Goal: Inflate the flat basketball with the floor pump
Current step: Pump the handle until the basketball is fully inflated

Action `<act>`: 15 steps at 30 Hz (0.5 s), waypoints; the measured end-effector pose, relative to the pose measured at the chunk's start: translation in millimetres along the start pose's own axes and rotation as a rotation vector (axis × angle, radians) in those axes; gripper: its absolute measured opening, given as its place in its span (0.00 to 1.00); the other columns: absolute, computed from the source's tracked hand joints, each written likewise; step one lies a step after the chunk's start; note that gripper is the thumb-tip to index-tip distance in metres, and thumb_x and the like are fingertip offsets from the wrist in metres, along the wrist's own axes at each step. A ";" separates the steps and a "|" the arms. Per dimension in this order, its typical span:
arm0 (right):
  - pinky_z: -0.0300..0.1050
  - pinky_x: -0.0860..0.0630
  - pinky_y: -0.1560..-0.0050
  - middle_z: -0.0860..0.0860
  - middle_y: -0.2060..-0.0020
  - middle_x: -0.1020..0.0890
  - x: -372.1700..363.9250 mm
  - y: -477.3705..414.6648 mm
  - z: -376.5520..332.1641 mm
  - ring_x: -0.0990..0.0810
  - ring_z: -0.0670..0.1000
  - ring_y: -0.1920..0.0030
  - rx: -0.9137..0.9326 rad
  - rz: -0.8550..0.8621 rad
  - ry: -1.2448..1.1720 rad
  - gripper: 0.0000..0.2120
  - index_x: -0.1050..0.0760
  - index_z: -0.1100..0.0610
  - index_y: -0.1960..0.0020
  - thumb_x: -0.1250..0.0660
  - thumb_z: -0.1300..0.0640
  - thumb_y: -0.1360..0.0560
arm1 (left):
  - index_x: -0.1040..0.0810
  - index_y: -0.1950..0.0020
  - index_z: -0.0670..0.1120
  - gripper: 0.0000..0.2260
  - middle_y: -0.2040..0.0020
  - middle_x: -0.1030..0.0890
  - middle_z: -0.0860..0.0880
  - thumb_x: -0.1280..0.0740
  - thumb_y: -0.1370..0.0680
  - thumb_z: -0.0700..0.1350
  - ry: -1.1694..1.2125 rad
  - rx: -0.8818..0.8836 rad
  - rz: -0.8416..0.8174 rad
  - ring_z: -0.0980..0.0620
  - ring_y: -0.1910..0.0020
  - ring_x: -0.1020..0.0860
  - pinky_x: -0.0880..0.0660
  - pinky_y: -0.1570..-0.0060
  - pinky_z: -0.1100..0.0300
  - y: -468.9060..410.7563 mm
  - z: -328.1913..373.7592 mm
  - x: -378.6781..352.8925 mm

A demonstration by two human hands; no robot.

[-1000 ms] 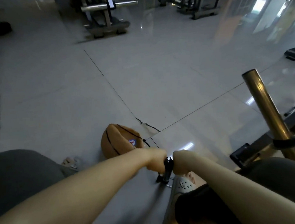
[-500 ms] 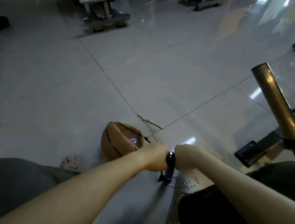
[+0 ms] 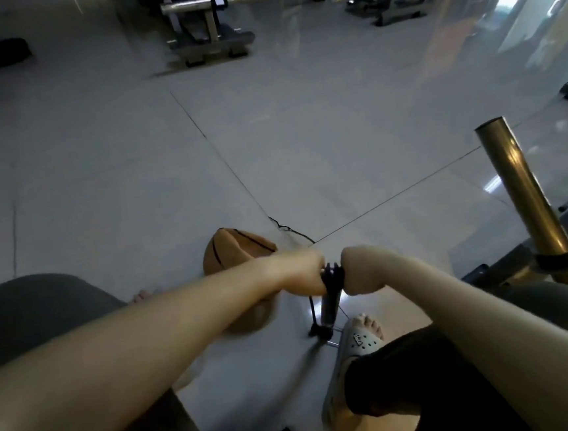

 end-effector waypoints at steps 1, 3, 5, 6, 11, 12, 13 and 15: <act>0.42 0.32 0.68 0.52 0.71 0.28 20.8 6.2 3.1 0.28 0.53 0.68 0.001 0.006 -0.020 0.10 0.31 0.58 0.68 0.35 0.62 0.30 | 0.25 0.62 0.44 0.06 0.69 0.27 0.48 0.32 0.26 0.43 0.032 -0.014 0.019 0.49 0.70 0.29 0.36 0.72 0.61 4.9 2.1 21.5; 0.41 0.34 0.71 0.53 0.72 0.27 56.1 18.4 11.3 0.31 0.52 0.72 -0.010 -0.005 -0.090 0.07 0.28 0.59 0.66 0.33 0.63 0.30 | 0.25 0.65 0.45 0.08 0.70 0.27 0.49 0.30 0.26 0.41 0.068 -0.028 0.053 0.52 0.72 0.30 0.35 0.73 0.61 11.9 10.5 61.5; 0.40 0.34 0.73 0.53 0.73 0.27 73.0 27.5 13.9 0.32 0.51 0.75 -0.013 -0.036 -0.119 0.06 0.26 0.60 0.64 0.33 0.63 0.29 | 0.26 0.65 0.46 0.10 0.70 0.27 0.50 0.29 0.26 0.40 0.076 -0.035 0.071 0.53 0.72 0.29 0.34 0.73 0.62 11.3 16.3 81.4; 0.40 0.34 0.74 0.53 0.74 0.28 72.0 28.6 12.8 0.32 0.51 0.76 -0.016 -0.059 -0.107 0.06 0.27 0.60 0.64 0.33 0.63 0.29 | 0.26 0.65 0.46 0.10 0.70 0.27 0.49 0.30 0.26 0.40 0.070 -0.035 0.063 0.52 0.72 0.29 0.33 0.72 0.61 9.7 16.9 79.5; 0.39 0.31 0.69 0.51 0.71 0.29 -14.4 -14.4 3.0 0.31 0.49 0.72 -0.014 -0.161 0.085 0.09 0.31 0.58 0.65 0.38 0.64 0.26 | 0.23 0.58 0.45 0.03 0.62 0.23 0.46 0.36 0.26 0.39 -0.043 0.011 0.020 0.46 0.65 0.24 0.31 0.69 0.59 -13.5 2.2 -5.8; 0.41 0.29 0.65 0.51 0.69 0.29 -32.9 -25.7 2.9 0.30 0.49 0.70 -0.030 -0.158 0.101 0.09 0.32 0.57 0.65 0.38 0.63 0.26 | 0.23 0.54 0.45 0.04 0.59 0.22 0.45 0.37 0.25 0.40 -0.054 0.031 0.020 0.44 0.62 0.23 0.31 0.69 0.59 -16.6 -1.1 -24.8; 0.43 0.29 0.61 0.50 0.67 0.28 -47.2 -33.9 2.3 0.28 0.50 0.67 -0.045 -0.145 0.114 0.09 0.32 0.57 0.64 0.37 0.62 0.26 | 0.23 0.51 0.44 0.04 0.55 0.22 0.43 0.36 0.25 0.40 -0.046 0.046 0.016 0.43 0.61 0.23 0.32 0.69 0.58 -18.7 -3.6 -40.7; 0.43 0.29 0.58 0.50 0.64 0.27 -63.4 -42.4 0.5 0.25 0.53 0.60 -0.059 -0.116 0.125 0.04 0.30 0.56 0.58 0.36 0.60 0.27 | 0.24 0.50 0.44 0.04 0.50 0.22 0.40 0.35 0.24 0.40 -0.006 0.062 0.006 0.43 0.62 0.26 0.34 0.70 0.57 -21.2 -5.1 -61.0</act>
Point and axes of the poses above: each hand's wrist, its own y-axis away from the middle knuckle, its own x-axis out of the back of the hand, z = x × y, the point moved 6 cm from there along -y, towards the middle knuckle
